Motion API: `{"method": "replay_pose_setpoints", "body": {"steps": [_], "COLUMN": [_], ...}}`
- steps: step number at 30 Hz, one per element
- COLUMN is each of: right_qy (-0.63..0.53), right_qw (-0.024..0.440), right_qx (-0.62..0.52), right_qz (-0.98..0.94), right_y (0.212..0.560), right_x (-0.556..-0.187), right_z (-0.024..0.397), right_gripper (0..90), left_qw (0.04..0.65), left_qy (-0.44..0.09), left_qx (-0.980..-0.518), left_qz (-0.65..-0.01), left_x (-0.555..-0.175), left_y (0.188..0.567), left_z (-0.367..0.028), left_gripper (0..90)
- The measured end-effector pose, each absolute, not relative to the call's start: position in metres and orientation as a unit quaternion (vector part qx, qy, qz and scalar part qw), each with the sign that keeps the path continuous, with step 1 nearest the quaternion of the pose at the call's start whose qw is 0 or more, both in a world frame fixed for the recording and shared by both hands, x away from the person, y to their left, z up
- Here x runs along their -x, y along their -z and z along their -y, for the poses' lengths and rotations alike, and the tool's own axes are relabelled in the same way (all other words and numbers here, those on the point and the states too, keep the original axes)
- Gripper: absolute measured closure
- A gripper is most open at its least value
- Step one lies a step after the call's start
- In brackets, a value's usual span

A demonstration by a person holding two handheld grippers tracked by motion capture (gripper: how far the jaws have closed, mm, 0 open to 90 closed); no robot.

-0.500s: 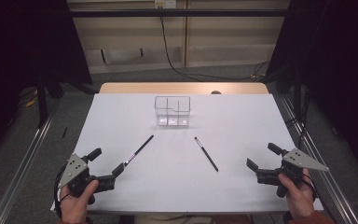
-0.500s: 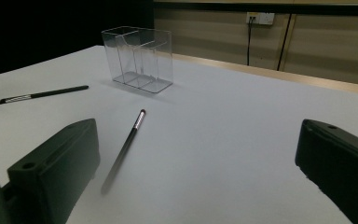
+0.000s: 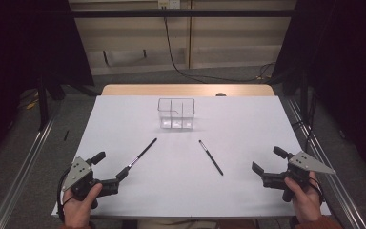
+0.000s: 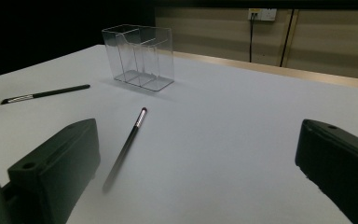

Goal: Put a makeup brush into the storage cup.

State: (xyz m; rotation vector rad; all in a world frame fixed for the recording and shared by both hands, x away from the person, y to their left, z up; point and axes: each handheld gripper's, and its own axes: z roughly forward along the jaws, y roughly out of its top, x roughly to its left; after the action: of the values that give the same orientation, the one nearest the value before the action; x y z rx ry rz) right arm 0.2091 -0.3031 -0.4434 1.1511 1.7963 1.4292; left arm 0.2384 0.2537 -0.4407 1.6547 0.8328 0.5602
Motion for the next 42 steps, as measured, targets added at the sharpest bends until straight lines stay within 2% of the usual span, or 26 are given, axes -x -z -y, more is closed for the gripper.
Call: {"method": "replay_pose_setpoints", "body": {"steps": [7, 42], "right_qy": [-0.534, -0.536], "right_qw": [0.284, 0.276], "right_qx": [-0.43, -0.426], "right_qz": [-0.67, -0.675], "right_y": [0.442, 0.442], "right_x": [-0.206, -0.207], "right_z": [0.303, 0.3], "right_gripper": [0.0, 0.0], "left_qw": [0.566, 0.574], "left_qy": [-0.22, -0.229], "left_qx": [-0.714, -0.717], "left_qz": [-0.348, -0.321], "left_x": [-0.243, -0.277], "left_y": [0.442, 0.419], "left_z": [-0.252, -0.228], "left_gripper": [2.2, 1.6]}}
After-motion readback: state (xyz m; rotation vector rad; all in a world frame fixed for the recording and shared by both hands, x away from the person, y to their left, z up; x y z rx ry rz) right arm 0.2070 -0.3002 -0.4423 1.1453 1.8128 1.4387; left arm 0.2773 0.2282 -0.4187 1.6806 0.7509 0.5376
